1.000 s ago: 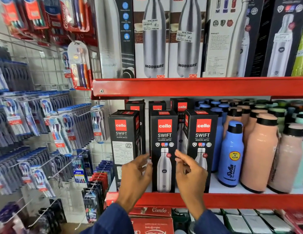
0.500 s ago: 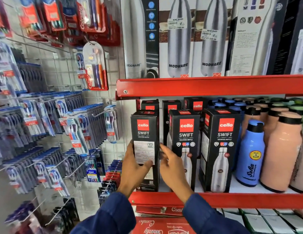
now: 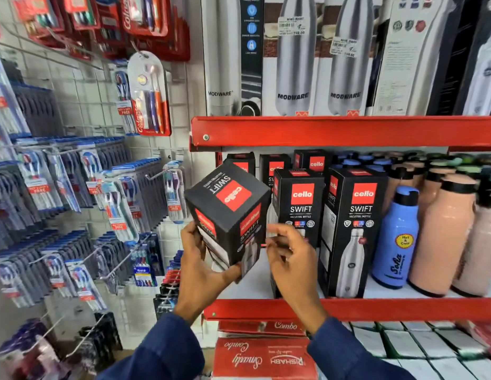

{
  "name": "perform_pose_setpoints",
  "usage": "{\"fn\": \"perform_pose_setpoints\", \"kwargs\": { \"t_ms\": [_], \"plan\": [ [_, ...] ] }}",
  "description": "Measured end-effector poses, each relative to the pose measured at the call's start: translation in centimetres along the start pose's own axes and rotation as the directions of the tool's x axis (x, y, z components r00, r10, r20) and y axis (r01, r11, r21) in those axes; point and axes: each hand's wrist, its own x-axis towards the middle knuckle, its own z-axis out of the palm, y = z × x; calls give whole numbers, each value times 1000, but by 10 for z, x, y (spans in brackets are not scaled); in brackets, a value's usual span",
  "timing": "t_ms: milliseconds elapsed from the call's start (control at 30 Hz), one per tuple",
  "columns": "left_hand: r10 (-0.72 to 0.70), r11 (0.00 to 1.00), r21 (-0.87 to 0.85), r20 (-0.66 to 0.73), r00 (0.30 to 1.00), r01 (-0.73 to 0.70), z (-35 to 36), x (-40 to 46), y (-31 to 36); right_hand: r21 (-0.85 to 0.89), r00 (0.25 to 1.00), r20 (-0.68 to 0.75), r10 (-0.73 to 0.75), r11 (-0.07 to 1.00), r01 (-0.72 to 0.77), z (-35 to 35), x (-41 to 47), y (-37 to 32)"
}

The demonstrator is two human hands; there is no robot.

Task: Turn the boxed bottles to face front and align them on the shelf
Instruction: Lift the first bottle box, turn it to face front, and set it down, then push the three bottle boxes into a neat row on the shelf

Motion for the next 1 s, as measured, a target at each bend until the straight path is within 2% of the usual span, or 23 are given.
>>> {"fn": "perform_pose_setpoints", "kwargs": {
  "t_ms": [133,233,500,700,1000],
  "plan": [
    [14,991,-137,51,999,-7,-11,-1,14,-50,981,193,-26,998,36,-15,8,-8],
    [-5,987,-161,85,996,19,-14,6,18,9,955,294,-38,999,37,-17,8,-12],
    [8,995,-100,166,986,8,-9,9,5,51,974,226,31,998,-43,0,-6,9],
    [-111,989,-76,200,973,128,-3,14,-25,-73,981,153,116,992,-106,17,-10,28],
    [-131,991,4,287,949,136,5,22,-46,-203,972,120,204,963,-177,31,-8,52]
  ]
}}
